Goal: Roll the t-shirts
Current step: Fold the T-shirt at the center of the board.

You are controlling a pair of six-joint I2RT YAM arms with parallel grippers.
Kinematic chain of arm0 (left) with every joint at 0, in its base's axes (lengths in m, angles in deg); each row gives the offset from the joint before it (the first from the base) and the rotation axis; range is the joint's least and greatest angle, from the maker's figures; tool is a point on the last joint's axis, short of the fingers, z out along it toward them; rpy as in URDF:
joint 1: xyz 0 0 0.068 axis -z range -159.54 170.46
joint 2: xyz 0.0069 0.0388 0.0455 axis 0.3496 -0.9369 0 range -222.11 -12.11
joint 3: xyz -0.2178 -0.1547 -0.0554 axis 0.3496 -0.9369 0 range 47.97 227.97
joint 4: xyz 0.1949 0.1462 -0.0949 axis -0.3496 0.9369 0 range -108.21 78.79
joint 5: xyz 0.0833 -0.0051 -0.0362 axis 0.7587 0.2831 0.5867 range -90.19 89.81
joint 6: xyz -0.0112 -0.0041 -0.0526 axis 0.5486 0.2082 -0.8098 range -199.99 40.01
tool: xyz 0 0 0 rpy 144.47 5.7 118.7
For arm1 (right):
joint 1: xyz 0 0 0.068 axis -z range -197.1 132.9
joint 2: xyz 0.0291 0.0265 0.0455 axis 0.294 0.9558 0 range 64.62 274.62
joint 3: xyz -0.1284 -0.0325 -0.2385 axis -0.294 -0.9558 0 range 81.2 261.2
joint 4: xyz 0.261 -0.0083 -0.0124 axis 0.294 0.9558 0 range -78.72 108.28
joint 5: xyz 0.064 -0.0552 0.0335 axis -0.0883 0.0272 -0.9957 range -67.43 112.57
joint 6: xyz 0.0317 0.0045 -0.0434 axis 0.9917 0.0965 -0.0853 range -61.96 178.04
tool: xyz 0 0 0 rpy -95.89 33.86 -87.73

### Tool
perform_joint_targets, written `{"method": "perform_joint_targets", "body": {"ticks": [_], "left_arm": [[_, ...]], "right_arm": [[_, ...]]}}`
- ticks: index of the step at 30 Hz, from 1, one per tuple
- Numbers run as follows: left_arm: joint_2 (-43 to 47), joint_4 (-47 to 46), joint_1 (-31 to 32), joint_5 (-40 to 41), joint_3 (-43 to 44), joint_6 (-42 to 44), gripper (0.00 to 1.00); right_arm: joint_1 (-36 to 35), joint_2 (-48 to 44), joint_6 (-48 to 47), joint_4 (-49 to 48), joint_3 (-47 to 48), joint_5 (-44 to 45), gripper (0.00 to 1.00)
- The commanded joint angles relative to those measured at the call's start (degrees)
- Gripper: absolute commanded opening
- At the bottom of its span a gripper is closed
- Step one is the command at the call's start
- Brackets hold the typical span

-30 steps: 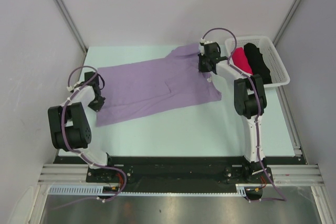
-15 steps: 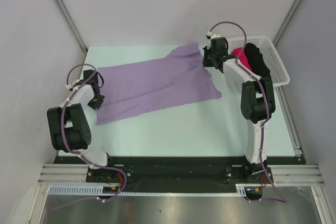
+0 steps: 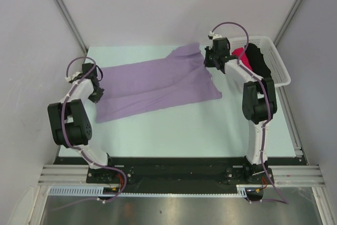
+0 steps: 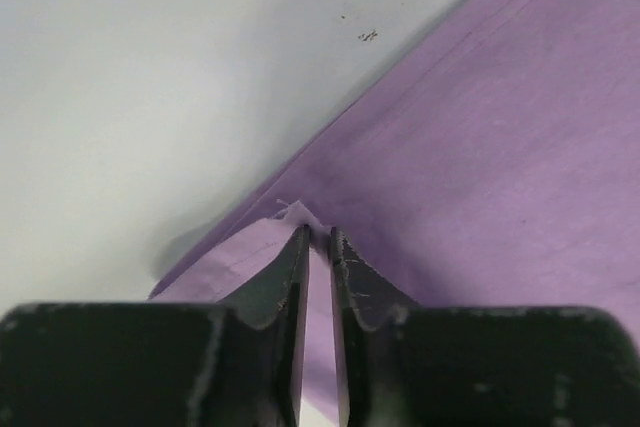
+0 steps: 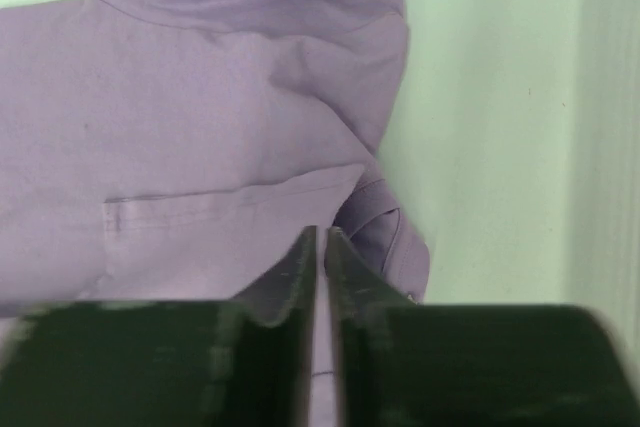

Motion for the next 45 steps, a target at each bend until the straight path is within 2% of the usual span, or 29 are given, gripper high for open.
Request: {"method": "perform_joint_targets", "body": {"ticks": [1,2,5,7,9,12,17,21,25,29,32,37,41,45], "left_arm": [[-3.2,-1.6,-0.2,-0.8,3.6,2.3,0.35],[-3.1,-1.7,-0.2,-0.7,3.7,2.8,0.51],[0.0,-2.1,-0.4,-1.0,3.1,3.7,0.69],[2.9,-1.3,-0.3,-2.0,1.6,3.9,0.70],[8.6,-0.7,-0.3,-3.0,-0.6,3.2,0.70],[16.6,-1.0,-0.3,-4.4,-8.9,2.9,0.68],[26.8,-2.0,-0.4,-7.8,-19.0,2.3,0.66],[32.1,-2.4,-0.4,-8.9,-25.8,1.4,0.65],[33.8,-4.2,-1.2,-10.5,-28.9,1.0,0.68],[34.2,-7.7,-5.6,-15.7,-32.0,0.3,0.70],[32.6,-8.4,-7.9,-16.8,-32.1,1.5,0.70],[31.8,-9.6,-11.3,-18.3,-33.7,1.9,0.68],[30.6,-10.5,-13.3,-17.6,-34.5,2.4,0.66],[29.4,-13.8,-13.9,-18.1,-35.3,2.6,0.65]], "right_arm": [[0.2,0.5,0.8,-0.4,2.4,1.2,0.35],[0.3,0.4,1.8,1.4,3.0,2.3,0.44],[0.2,-1.9,6.2,4.7,3.6,5.2,0.59],[0.2,-3.5,9.9,7.4,3.1,6.8,0.60],[0.2,-7.8,14.2,10.4,-1.2,9.0,0.60],[0.5,-15.7,18.3,10.2,-13.5,13.5,0.58],[1.5,-23.4,22.1,8.3,-30.0,10.3,0.57],[1.6,-26.1,24.5,6.0,-36.8,9.9,0.56],[1.6,-25.5,26.7,0.8,-39.8,8.6,0.57],[1.9,-23.3,28.3,-3.1,-40.2,8.5,0.57],[2.3,-21.9,29.3,-5.9,-40.2,8.5,0.57],[2.5,-20.9,29.6,-8.5,-40.2,8.6,0.49],[2.5,-20.1,29.2,-8.3,-40.2,8.6,0.37],[2.5,-20.2,28.2,-9.0,-40.2,8.1,0.34]]}}
